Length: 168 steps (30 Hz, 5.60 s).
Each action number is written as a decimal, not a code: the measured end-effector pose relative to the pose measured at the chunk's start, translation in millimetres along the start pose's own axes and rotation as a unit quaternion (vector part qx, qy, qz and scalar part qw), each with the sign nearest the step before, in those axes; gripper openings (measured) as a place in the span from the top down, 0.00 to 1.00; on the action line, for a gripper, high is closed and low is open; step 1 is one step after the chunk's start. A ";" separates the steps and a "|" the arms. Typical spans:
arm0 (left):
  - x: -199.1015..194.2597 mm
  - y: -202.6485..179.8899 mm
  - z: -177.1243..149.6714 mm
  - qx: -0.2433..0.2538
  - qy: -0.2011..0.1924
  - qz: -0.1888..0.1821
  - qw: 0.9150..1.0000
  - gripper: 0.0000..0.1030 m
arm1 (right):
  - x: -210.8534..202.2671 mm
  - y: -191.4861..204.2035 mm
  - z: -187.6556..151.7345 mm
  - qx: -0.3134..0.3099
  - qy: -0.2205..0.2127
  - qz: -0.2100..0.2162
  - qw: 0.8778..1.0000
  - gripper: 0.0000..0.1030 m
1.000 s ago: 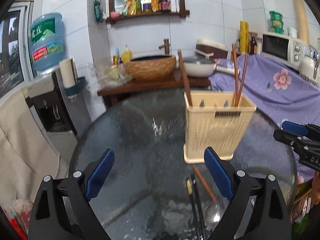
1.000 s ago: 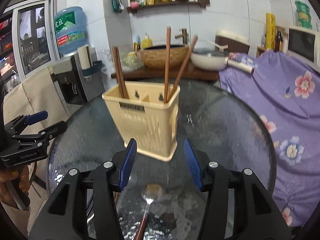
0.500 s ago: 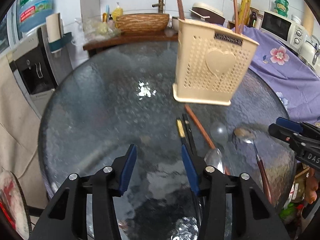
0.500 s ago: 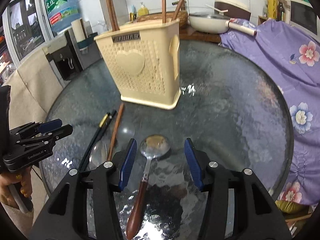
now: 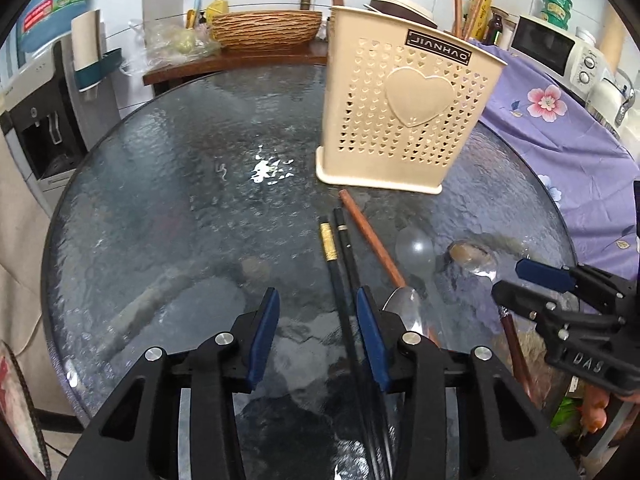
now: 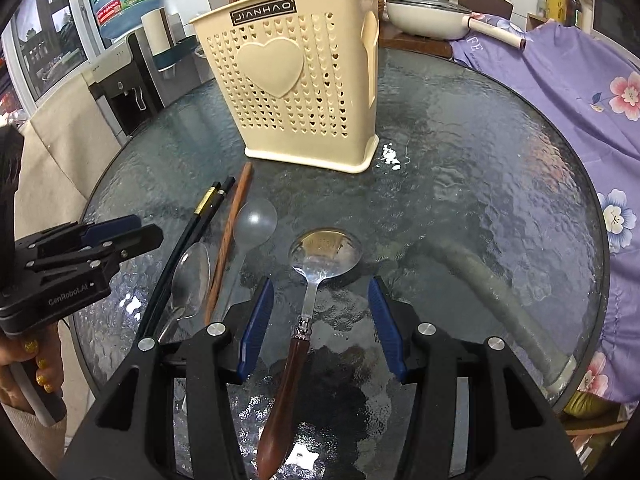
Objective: Organize utensils
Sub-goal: 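Move the left tool over a black chopstick while the right tool reaches a brown-handled spoon, then close the left tool on the black chopstick while the right tool grips the steel spoon, then lift the black chopstick and steel spoon and carry both above the holder, then open the left tool over the holder while the right tool releases the spoon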
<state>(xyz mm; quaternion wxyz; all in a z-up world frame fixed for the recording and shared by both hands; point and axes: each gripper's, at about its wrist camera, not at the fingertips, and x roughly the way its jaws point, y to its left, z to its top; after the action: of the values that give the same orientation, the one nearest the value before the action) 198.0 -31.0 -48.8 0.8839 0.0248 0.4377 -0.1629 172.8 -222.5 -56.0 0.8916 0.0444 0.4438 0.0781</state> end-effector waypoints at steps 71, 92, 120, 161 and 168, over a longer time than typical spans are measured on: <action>59.4 -13.5 41.3 0.025 0.040 0.036 0.998 0.92 | 55.5 19.3 39.2 -0.035 0.066 -0.046 0.996 0.53; 1.2 -2.8 53.3 -0.005 -0.038 0.019 0.999 0.93 | -10.0 5.8 46.0 -0.020 -0.025 0.020 0.999 0.54; -101.4 -22.9 72.9 0.010 -0.164 0.008 0.986 0.94 | -97.0 14.3 66.8 -0.055 -0.123 0.034 0.990 0.54; -120.1 -40.8 226.5 -0.009 -0.249 0.013 0.968 0.94 | -131.3 11.8 207.1 -0.092 -0.230 -0.064 0.967 0.54; -89.6 -33.8 202.0 -0.014 -0.223 0.015 0.975 0.94 | -89.1 17.5 184.8 -0.111 -0.217 -0.085 0.966 0.54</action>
<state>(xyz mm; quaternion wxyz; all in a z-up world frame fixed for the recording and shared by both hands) 291.7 -76.8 148.9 0.9618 -0.0178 0.2311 -0.1455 265.7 -223.1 127.8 0.9692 -0.0769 0.2305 0.0396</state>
